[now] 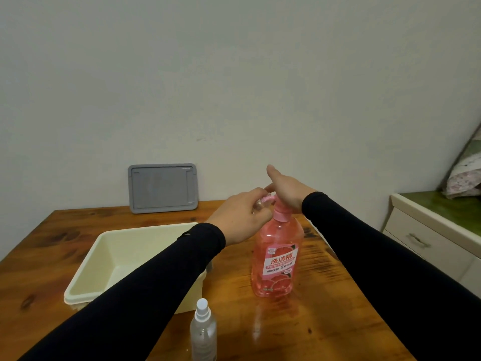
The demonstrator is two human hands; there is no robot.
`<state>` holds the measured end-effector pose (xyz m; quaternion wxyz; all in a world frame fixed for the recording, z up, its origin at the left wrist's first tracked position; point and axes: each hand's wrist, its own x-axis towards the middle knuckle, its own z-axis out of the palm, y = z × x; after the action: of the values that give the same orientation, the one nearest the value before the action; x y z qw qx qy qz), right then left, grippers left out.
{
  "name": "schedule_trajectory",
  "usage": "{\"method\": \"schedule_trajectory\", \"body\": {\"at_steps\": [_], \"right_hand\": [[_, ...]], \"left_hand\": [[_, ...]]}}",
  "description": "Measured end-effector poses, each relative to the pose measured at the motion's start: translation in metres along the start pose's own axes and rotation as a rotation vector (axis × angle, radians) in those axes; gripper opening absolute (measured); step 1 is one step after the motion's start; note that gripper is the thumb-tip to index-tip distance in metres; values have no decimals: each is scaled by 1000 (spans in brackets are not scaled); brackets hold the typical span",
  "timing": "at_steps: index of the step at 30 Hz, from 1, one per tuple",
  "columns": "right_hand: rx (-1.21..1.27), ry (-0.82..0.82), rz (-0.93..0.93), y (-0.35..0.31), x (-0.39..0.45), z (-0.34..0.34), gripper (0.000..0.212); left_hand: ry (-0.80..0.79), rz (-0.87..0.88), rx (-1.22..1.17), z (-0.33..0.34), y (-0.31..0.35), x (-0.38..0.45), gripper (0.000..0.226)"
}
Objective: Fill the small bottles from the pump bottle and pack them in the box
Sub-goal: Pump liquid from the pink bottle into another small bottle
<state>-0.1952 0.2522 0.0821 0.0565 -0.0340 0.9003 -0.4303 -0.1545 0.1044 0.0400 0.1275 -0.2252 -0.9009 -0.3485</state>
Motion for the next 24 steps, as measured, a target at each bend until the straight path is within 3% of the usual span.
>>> {"method": "schedule_trajectory", "body": {"at_steps": [24], "right_hand": [[25,2,12,-5,-3,-5,79]], "left_hand": [[-7,0,8,-4,5,-1,38]]}}
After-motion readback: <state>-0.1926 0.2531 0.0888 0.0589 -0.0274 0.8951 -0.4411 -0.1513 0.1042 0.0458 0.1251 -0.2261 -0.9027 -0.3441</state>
